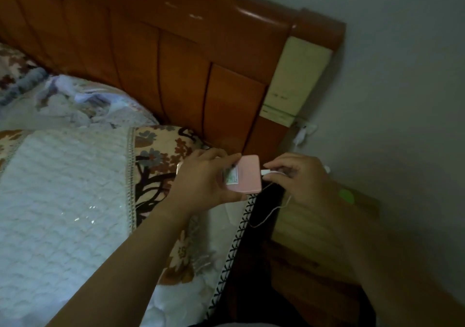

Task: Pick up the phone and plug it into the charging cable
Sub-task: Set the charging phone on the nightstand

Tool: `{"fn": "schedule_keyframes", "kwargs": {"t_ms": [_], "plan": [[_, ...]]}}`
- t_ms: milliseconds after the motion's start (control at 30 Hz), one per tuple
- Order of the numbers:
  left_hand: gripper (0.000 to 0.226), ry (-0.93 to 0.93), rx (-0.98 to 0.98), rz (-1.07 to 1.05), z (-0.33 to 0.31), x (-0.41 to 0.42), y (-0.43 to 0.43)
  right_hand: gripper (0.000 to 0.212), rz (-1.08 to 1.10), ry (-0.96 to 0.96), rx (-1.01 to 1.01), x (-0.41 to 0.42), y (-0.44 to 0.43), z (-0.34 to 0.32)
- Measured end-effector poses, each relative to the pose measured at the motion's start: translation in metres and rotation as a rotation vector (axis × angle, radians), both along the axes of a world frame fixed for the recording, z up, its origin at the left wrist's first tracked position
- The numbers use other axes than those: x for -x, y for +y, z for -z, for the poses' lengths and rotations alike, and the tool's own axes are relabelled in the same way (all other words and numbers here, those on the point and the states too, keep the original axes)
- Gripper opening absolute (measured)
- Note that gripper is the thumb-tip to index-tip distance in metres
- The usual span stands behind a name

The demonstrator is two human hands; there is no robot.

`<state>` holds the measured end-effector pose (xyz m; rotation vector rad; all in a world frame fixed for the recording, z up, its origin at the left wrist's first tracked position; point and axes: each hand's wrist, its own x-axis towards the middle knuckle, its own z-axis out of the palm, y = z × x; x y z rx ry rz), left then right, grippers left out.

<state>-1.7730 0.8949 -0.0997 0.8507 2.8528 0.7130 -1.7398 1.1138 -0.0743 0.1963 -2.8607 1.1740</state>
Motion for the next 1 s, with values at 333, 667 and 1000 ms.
{"fn": "schedule_keyframes", "kwargs": {"t_ms": [333,667,1000], "plan": [[0.090,-0.013,0.099,0.119,-0.009,0.014,0.117,0.007,0.156,-0.018,0.007,-0.021,0.109,0.004],[0.090,-0.010,0.195,0.215,0.003,0.001,0.237,0.022,0.295,-0.086,0.128,-0.062,0.220,0.031],[0.090,-0.052,0.234,0.322,0.049,-0.027,0.343,0.023,0.451,-0.144,0.242,-0.115,0.306,0.079]]}}
